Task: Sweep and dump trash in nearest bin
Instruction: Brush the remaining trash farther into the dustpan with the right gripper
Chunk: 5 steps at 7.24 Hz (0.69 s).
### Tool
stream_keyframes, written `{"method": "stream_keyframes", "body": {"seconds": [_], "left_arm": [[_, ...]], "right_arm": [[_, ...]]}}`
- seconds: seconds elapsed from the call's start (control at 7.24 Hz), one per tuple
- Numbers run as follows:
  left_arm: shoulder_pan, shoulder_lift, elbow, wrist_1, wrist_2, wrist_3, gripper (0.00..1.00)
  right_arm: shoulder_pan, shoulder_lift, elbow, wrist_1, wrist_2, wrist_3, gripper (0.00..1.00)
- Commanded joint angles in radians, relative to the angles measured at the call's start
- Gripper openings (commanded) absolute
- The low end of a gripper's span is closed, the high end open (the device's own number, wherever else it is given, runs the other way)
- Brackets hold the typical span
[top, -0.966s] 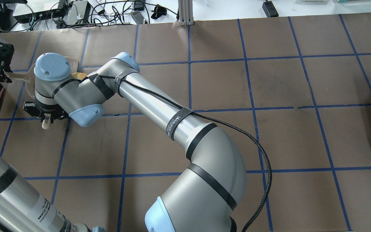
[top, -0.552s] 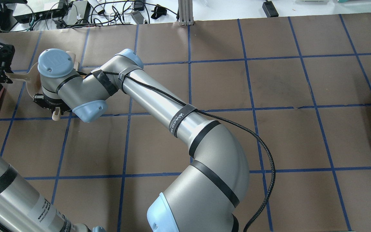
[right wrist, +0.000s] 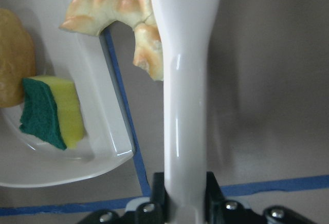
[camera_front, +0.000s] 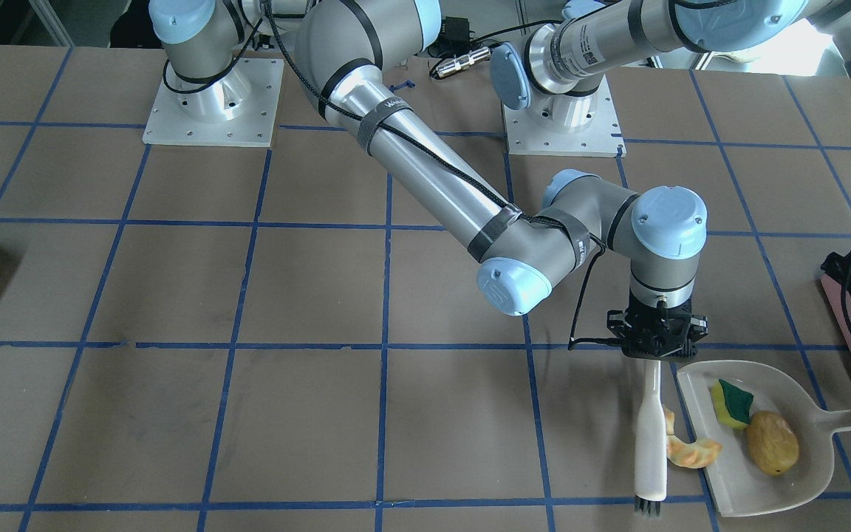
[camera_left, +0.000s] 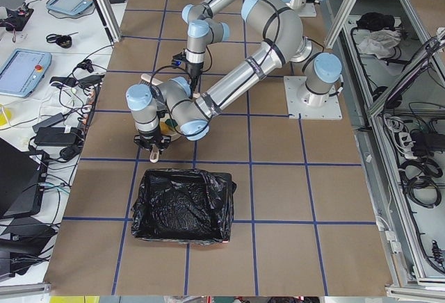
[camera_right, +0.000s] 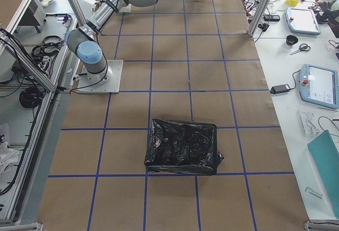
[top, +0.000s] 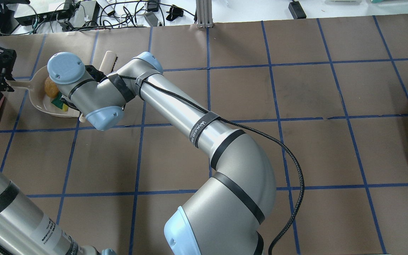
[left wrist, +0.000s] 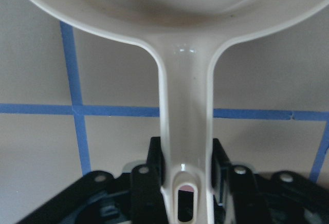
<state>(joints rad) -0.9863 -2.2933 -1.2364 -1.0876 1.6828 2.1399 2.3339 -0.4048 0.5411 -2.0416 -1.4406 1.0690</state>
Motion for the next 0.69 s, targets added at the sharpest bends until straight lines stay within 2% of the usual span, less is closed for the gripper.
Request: {"method": "stream_keyframes", "body": {"seconds": [0.0,0.14,0.28,0.55], "left_arm": [[0.0,0.0,0.0,0.0,0.0,0.0,0.0],[0.0,0.0,-0.002,0.0,0.0,0.0,0.0],[0.0,0.0,-0.002,0.0,0.0,0.0,0.0],[0.0,0.0,-0.002,0.0,0.0,-0.002,0.0]], "right_arm": [[-0.001,0.023,-0.006,0.012,0.035,-0.069,0.0],[-0.001,0.024,-0.007,0.011,0.121,-0.148,0.0],[-0.001,0.033,-0.009,0.011,0.135,-0.176,0.0],[0.001,0.046,-0.013,0.009,0.309,-0.301,0.0]]}}
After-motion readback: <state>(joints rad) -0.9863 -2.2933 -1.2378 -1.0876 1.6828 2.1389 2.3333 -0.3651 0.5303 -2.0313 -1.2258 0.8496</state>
